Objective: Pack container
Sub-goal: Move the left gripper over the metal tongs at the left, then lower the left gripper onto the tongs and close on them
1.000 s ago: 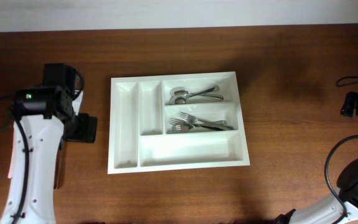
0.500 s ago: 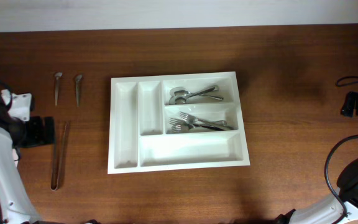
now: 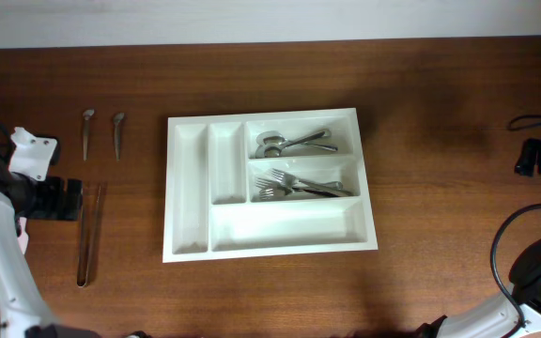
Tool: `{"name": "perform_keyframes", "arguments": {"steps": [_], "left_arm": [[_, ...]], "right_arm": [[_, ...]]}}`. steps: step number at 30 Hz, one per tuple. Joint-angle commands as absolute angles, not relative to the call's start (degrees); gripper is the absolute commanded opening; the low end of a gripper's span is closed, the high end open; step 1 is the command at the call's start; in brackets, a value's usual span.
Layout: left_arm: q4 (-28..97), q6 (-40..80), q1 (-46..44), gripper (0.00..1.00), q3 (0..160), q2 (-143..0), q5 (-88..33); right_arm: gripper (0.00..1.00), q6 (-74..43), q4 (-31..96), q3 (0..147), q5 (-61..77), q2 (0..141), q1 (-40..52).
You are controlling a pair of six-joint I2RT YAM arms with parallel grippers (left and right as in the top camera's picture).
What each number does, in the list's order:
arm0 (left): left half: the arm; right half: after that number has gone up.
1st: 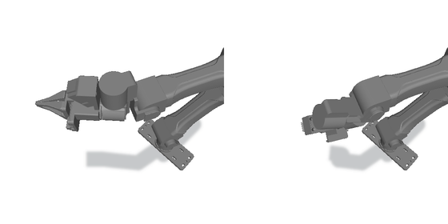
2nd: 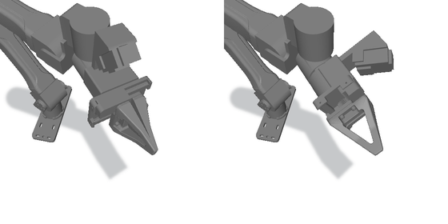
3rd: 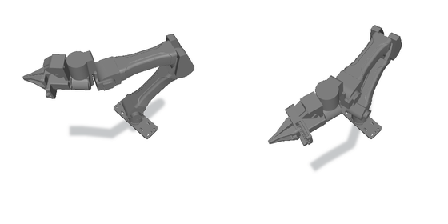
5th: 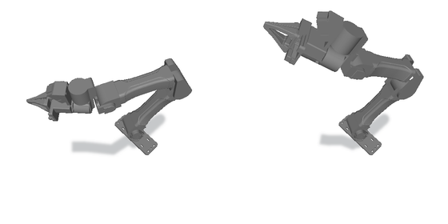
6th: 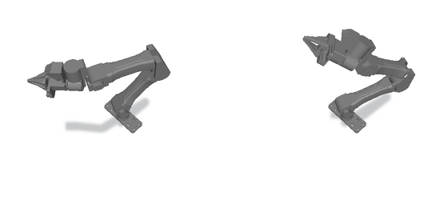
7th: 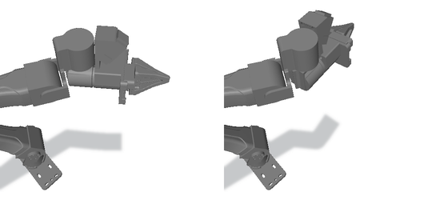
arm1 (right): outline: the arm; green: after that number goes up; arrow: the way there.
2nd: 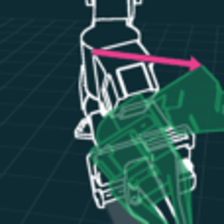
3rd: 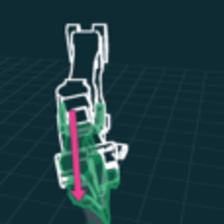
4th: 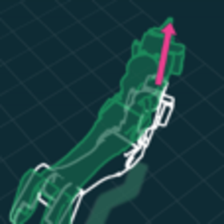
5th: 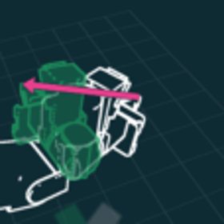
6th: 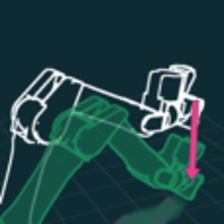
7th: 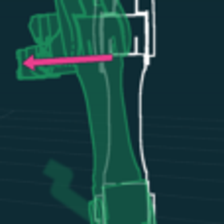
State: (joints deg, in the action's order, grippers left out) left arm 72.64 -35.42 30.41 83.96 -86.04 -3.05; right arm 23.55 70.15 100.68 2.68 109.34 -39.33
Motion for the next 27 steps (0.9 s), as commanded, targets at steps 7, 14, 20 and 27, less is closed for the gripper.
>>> {"name": "perform_keyframes", "arguments": {"steps": [7, 14, 20, 27], "left_arm": [[73.1, -23.97, 30.52, 0.99, 84.42, -97.6, 1.3], [72.99, -18.24, 30.5, 0.99, 84.4, -104.38, 2.63], [68.84, -19.2, 30.5, 0.99, 81.89, -106.56, 2.61], [66.83, -26.2, 30.48, 0.99, 77.03, -106.5, -5.13]], "right_arm": [[0.99, 22.87, 69.97, 100.49, 2.98, 109.21, -39.4], [0.98, 22.87, 69.97, 100.49, 2.98, 109.21, -39.4], [0.99, 22.87, 69.97, 100.49, 2.98, 109.21, -39.4], [0.99, 22.87, 69.97, 100.49, 2.98, 109.21, -39.4]]}}
